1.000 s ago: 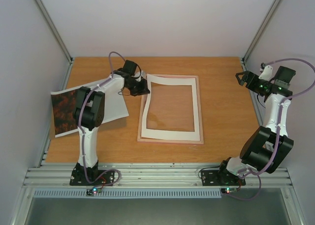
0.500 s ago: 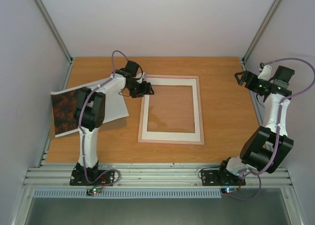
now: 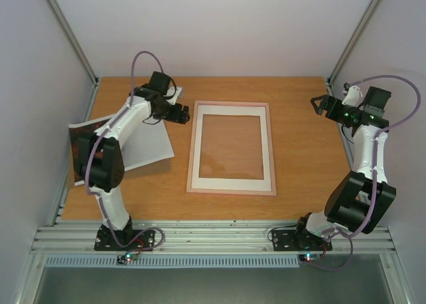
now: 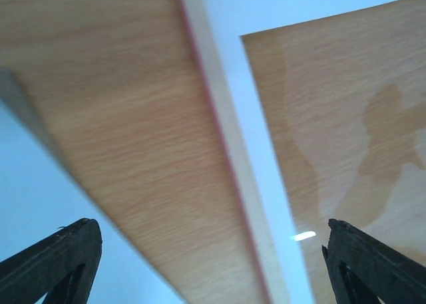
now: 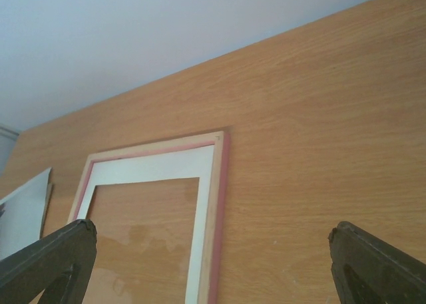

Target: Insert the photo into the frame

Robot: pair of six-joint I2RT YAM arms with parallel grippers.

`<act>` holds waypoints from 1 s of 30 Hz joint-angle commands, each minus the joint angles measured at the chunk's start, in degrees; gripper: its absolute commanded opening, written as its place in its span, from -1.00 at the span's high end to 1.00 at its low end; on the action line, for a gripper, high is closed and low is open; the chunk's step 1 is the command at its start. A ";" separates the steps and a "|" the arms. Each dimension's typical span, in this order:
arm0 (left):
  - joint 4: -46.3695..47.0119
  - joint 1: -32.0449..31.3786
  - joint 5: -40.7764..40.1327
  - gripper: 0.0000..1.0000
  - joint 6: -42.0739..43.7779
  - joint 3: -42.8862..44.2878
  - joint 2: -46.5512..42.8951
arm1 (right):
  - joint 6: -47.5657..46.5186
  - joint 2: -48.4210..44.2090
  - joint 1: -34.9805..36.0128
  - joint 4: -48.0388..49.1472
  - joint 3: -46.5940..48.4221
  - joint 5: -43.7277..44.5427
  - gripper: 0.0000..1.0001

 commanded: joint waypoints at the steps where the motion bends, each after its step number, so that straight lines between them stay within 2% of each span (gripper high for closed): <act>1: 2.83 0.95 -8.60 -0.84 15.16 -4.43 -5.51 | -2.12 -1.80 2.13 0.36 -0.03 -0.29 -0.90; 5: 7.78 1.05 -16.07 -0.84 26.17 -14.73 -12.65 | -1.83 -1.27 3.36 0.98 0.15 0.26 -0.90; 10: 11.67 1.07 -21.07 -0.83 36.85 -25.59 -19.81 | -1.76 -0.74 5.38 0.92 0.24 0.29 -0.90; 17: 9.22 2.29 -27.60 -0.84 39.19 -29.53 -17.53 | -2.79 -1.25 10.81 -0.05 -1.60 0.91 -0.90; 30: 6.68 12.13 -28.48 -0.80 38.73 -26.99 -9.60 | -3.45 -0.96 14.23 -1.33 -1.39 1.36 -0.90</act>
